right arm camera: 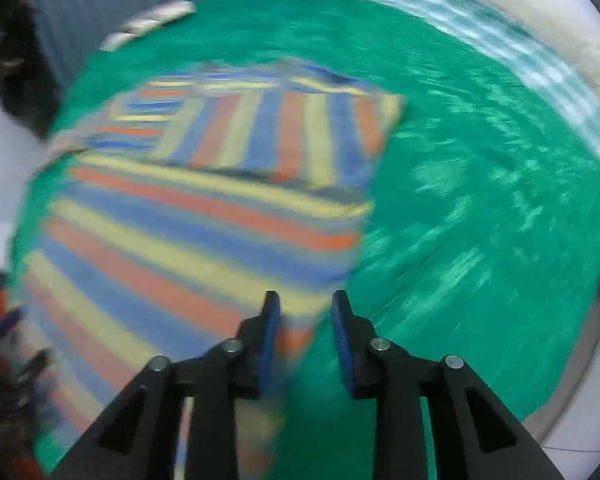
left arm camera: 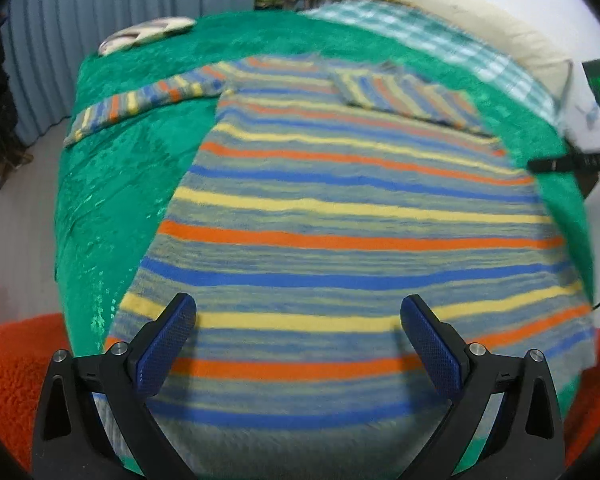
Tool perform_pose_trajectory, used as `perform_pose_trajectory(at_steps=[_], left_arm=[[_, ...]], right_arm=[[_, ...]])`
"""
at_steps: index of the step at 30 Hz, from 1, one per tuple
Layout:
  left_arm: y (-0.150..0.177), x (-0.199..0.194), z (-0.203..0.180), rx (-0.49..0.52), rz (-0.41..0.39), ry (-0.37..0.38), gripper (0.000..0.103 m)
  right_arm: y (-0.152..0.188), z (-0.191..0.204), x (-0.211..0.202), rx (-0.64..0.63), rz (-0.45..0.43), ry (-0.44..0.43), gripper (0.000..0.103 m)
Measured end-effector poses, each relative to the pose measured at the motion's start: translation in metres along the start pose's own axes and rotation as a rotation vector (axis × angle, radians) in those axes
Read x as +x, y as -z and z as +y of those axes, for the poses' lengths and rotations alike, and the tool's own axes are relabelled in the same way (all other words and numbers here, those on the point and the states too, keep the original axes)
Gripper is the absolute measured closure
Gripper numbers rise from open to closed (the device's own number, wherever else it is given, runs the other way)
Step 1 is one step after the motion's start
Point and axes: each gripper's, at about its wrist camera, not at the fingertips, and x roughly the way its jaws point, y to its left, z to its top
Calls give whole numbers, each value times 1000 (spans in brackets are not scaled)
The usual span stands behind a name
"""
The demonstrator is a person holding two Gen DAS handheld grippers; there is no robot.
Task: Fold small clothes
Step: 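Fold the held sleeve across the sweater body with the right tool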
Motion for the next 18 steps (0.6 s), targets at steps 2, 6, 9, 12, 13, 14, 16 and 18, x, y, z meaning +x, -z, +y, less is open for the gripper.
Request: perform_pose_trajectory(at_steps=[2, 6, 9, 12, 13, 14, 16, 18], left_arm=[[2, 0, -10, 43, 2, 5, 1], [22, 18, -33, 171, 55, -33, 0], [25, 19, -36, 191, 38, -58, 0], [24, 18, -33, 178, 36, -44, 0], [24, 19, -33, 180, 38, -45, 0], [24, 19, -33, 183, 38, -49, 0], [24, 19, -33, 185, 37, -54, 0], [25, 19, -34, 185, 40, -55, 0]], right_arm=[[27, 33, -12, -27, 1, -68, 72], [92, 84, -5, 0, 25, -117, 67], [130, 111, 6, -10, -31, -11, 60], [136, 120, -1, 16, -70, 81, 60], [135, 121, -7, 58, -79, 66, 60], [136, 123, -12, 80, -92, 44, 60], [135, 133, -16, 79, -134, 59, 58], [139, 139, -9, 57, -153, 99, 48]])
